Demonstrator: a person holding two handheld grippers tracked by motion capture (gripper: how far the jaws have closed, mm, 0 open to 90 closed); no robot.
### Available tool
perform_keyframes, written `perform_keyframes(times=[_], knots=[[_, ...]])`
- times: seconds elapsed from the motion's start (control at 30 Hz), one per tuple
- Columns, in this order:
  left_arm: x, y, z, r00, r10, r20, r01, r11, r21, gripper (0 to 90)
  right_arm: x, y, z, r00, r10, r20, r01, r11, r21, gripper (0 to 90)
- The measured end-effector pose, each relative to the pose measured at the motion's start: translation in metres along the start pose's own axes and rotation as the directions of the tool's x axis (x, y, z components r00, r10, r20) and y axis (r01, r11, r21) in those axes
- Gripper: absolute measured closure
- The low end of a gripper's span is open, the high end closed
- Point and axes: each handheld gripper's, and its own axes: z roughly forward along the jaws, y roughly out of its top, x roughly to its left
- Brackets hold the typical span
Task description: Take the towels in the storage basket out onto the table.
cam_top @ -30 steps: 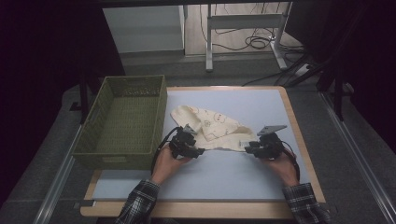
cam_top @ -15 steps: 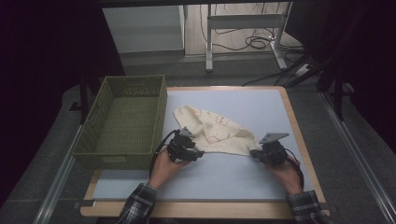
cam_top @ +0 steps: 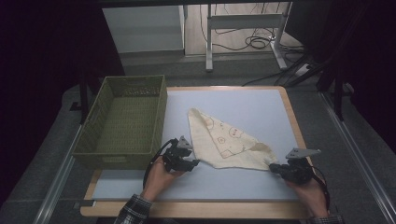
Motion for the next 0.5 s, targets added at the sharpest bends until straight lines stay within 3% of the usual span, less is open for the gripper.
perform_keyframes(times=[0.07, 0.1, 0.3, 0.4, 0.43, 0.5], knots=[[0.003, -0.003, 0.0, 0.9999, -0.012, -0.001, 0.012, 0.9999, -0.003, 50.0, 0.001, 0.003, -0.003, 1.0, -0.009, 0.003, 0.009, 1.0, -0.01, 82.7], [0.007, -0.004, 0.001, 0.9993, -0.035, 0.016, 0.035, 0.9993, -0.013, 50.2, 0.002, 0.006, -0.004, 0.9999, -0.012, 0.007, 0.012, 1.0, -0.013, 81.6], [0.011, 0.0, 0.012, 0.9954, -0.068, 0.067, 0.07, 0.9972, -0.025, 51.4, 0.011, 0.026, 0.004, 0.9989, -0.039, -0.025, 0.038, 0.998, -0.04, 77.6], [0.01, 0.003, 0.023, 0.997, -0.062, 0.047, 0.063, 0.998, -0.011, 50.8, 0.017, 0.036, 0.017, 0.997, -0.063, -0.044, 0.061, 0.997, -0.039, 76.0], [0.01, 0.004, 0.025, 0.9976, -0.057, 0.039, 0.058, 0.9981, -0.019, 51.7, 0.019, 0.04, 0.021, 0.9964, -0.068, -0.052, 0.066, 0.997, -0.038, 75.7], [0.011, 0.007, 0.026, 0.9967, -0.061, 0.053, 0.062, 0.9979, -0.019, 62.4, 0.023, 0.047, 0.031, 0.9946, -0.08, -0.066, 0.078, 0.996, -0.032, 74.5]])
